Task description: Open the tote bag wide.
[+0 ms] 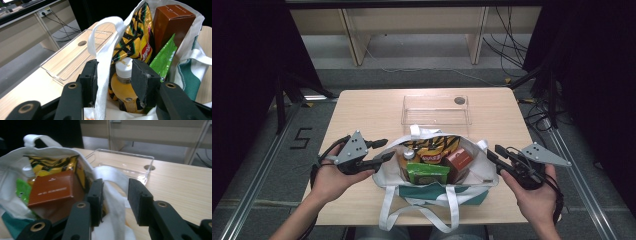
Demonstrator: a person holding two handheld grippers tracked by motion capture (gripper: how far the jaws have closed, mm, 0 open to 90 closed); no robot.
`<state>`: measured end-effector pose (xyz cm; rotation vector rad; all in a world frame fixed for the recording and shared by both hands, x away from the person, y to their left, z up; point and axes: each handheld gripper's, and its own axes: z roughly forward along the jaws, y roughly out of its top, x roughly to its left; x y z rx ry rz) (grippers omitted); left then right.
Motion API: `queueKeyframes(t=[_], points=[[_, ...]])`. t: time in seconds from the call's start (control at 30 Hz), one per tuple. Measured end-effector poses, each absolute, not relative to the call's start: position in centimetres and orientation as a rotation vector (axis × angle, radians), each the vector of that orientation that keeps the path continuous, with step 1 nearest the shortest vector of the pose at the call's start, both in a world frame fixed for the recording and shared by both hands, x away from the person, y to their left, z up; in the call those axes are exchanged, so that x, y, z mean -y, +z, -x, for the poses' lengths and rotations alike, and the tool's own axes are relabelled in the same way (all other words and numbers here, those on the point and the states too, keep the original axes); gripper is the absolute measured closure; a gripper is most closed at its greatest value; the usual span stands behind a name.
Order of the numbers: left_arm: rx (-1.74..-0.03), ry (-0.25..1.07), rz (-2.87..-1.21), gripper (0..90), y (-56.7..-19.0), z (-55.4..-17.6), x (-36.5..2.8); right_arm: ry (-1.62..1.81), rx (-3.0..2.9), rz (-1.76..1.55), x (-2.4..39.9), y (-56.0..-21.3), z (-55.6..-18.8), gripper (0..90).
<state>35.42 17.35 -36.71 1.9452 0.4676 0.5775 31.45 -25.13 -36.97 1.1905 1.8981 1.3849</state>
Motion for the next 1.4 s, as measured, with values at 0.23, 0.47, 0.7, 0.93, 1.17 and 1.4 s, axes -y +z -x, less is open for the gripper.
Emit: queueKeyframes(t=[0.23, 0.47, 0.7, 0.93, 1.17, 1.4], points=[[-0.467, 0.569, -1.976, 62.5, -37.6, -36.3, -17.4, 1.345, -1.964, -1.149, 24.1, -36.7, -31.7, 66.3], [-0.475, 0.6, -2.021, 72.8, -38.1, -37.4, -16.9, 1.254, -1.987, -1.105, 23.7, -36.9, -33.2, 72.6], [-0.501, 0.627, -2.033, 81.2, -38.1, -38.2, -16.7, 1.204, -2.039, -1.069, 23.5, -36.9, -34.0, 82.1], [-0.554, 0.639, -2.025, 85.6, -37.9, -39.2, -16.6, 1.177, -2.045, -1.044, 23.2, -36.5, -34.6, 85.6], [-0.587, 0.639, -2.037, 86.1, -38.9, -40.2, -16.2, 1.161, -2.022, -1.097, 22.5, -37.0, -35.2, 86.6], [-0.61, 0.651, -2.066, 86.1, -40.2, -41.1, -15.9, 1.132, -2.054, -1.105, 22.5, -38.0, -36.1, 86.8]])
